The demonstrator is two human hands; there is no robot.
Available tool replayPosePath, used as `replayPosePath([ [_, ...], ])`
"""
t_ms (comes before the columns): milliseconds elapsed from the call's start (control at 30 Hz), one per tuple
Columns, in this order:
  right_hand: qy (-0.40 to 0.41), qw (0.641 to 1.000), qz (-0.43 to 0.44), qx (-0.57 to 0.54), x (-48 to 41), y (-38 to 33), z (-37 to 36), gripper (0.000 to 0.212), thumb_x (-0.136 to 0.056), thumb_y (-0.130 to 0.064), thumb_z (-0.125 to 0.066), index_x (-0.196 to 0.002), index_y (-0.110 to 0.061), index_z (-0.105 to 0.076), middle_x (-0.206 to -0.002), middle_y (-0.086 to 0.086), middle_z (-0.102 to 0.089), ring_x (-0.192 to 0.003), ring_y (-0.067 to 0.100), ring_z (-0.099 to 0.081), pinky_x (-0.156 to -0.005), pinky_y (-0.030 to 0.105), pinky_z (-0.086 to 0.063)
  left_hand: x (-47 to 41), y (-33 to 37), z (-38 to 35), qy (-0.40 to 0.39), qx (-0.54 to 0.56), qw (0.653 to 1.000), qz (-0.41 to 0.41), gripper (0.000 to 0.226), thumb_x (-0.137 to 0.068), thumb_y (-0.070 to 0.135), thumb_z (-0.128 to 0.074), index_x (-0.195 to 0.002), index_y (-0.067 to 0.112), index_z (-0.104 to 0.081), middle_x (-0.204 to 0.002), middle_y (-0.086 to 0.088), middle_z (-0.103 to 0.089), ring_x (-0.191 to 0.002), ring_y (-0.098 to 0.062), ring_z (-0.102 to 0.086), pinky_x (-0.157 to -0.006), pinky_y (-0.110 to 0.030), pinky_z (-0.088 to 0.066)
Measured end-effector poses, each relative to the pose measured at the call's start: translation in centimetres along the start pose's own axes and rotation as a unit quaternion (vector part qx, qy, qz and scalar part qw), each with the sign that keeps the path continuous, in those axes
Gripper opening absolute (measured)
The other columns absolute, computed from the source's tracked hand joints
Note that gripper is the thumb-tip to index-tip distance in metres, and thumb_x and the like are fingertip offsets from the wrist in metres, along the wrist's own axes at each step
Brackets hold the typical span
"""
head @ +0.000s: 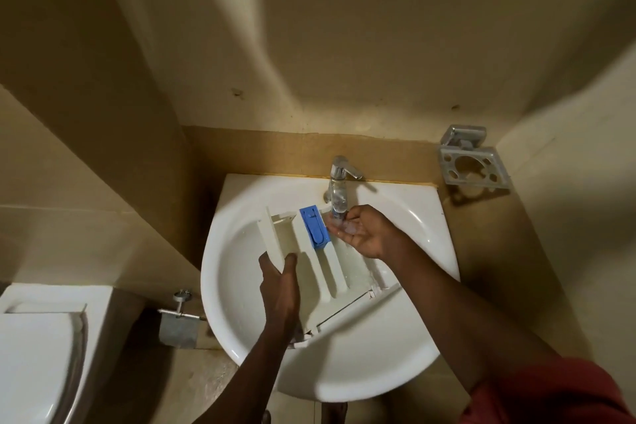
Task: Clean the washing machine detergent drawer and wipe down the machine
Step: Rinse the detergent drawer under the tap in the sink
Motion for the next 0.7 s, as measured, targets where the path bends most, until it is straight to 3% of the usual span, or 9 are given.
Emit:
replayPosePath([
  [133,-0.012,0.999,-0.011,-0.048,-0.1,0.8,-0.5,0.026,-0.088,0.003,-0.036,-0.096,0.007,-0.059,-0.082,0.017,-0.069,-0.083,0.03,-0.068,-0.069,0.035,-0.06,-0.1,-0.3,0.6,-0.009,0.016,0.999,0.046,0.056,-0.08,0.052,-0.054,-0.128,0.026,-0.044,-0.117,-0.001,-0.06,-0.107,-0.028,-0.057,-0.099,-0.052,-0.047],
  [200,-0.013,0.998,-0.016,-0.054,-0.2,1.2,-0.5,0.026,-0.088,0.001,-0.034,-0.092,0.004,-0.06,-0.072,0.014,-0.07,-0.072,0.027,-0.07,-0.072,0.033,-0.06,-0.1,-0.2,0.8,-0.009,0.019,0.999,0.046,0.053,-0.08,0.052,-0.057,-0.124,0.026,-0.045,-0.116,0.001,-0.061,-0.107,-0.027,-0.058,-0.098,-0.052,-0.048],
  [267,-0.013,0.999,-0.023,-0.048,-0.3,1.5,-0.5,0.025,-0.088,0.0,-0.034,-0.091,0.002,-0.059,-0.069,0.013,-0.07,-0.07,0.026,-0.068,-0.079,0.032,-0.056,0.0,0.1,1.2,0.002,0.019,0.999,0.027,0.047,-0.085,0.048,-0.06,-0.122,0.024,-0.047,-0.111,0.002,-0.063,-0.1,-0.022,-0.06,-0.09,-0.044,-0.051],
  [333,-0.019,0.998,-0.035,-0.042,0.1,1.6,-0.5,0.023,-0.087,0.0,-0.036,-0.089,0.001,-0.059,-0.07,0.012,-0.068,-0.068,0.025,-0.066,-0.064,0.028,-0.057,0.1,0.1,1.4,0.024,0.007,1.0,0.009,0.038,-0.092,0.038,-0.059,-0.123,0.019,-0.046,-0.109,0.0,-0.063,-0.093,-0.019,-0.06,-0.08,-0.036,-0.049],
  [400,-0.025,0.998,-0.061,-0.018,0.5,1.6,0.0,0.022,-0.085,0.001,-0.038,-0.087,0.002,-0.06,-0.072,0.013,-0.066,-0.061,0.025,-0.067,-0.052,0.024,-0.056,0.2,0.1,1.5,0.048,0.002,0.999,0.004,0.036,-0.094,0.036,-0.058,-0.123,0.019,-0.045,-0.108,-0.002,-0.063,-0.095,-0.024,-0.06,-0.086,-0.04,-0.05],
  [467,-0.048,0.992,-0.095,0.063,1.2,1.8,0.2,0.026,-0.086,0.001,-0.037,-0.088,0.008,-0.063,-0.075,0.018,-0.067,-0.07,0.029,-0.068,-0.061,0.028,-0.059,0.2,0.0,1.7,0.067,-0.004,0.998,0.002,0.036,-0.093,0.037,-0.059,-0.121,0.02,-0.043,-0.107,-0.004,-0.063,-0.097,-0.028,-0.06,-0.09,-0.042,-0.049],
  [533,-0.061,0.963,-0.112,0.235,2.1,2.5,0.0,0.029,-0.089,0.002,-0.039,-0.101,0.014,-0.063,-0.085,0.022,-0.067,-0.086,0.034,-0.068,-0.075,0.031,-0.059,0.3,-0.2,1.7,0.072,0.004,0.997,0.009,0.04,-0.092,0.038,-0.059,-0.122,0.019,-0.04,-0.109,-0.005,-0.063,-0.097,-0.029,-0.06,-0.092,-0.045,-0.05],
  [600,-0.047,0.923,-0.077,0.373,2.6,3.1,-0.5,0.028,-0.093,0.0,-0.044,-0.112,0.012,-0.06,-0.086,0.017,-0.063,-0.088,0.028,-0.066,-0.074,0.026,-0.057,0.2,-0.8,1.5,0.072,0.021,0.997,0.021,0.044,-0.09,0.041,-0.06,-0.122,0.02,-0.038,-0.109,-0.005,-0.063,-0.097,-0.031,-0.062,-0.091,-0.052,-0.052],
  [700,-0.021,0.904,0.001,0.428,2.2,3.4,-0.6,0.029,-0.092,0.0,-0.049,-0.114,0.016,-0.059,-0.099,0.024,-0.067,-0.097,0.03,-0.068,-0.087,0.033,-0.056,1.3,-0.9,1.1,0.068,0.062,0.994,0.051,0.045,-0.091,0.041,-0.06,-0.122,0.022,-0.034,-0.114,-0.007,-0.061,-0.101,-0.033,-0.061,-0.094,-0.052,-0.05],
])
Point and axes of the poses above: each hand's wrist, its own x-axis away from the middle knuckle, its own z-axis out of the back of the hand, y = z × x, the point moved 2 cm from there along -x, towards the middle knuckle
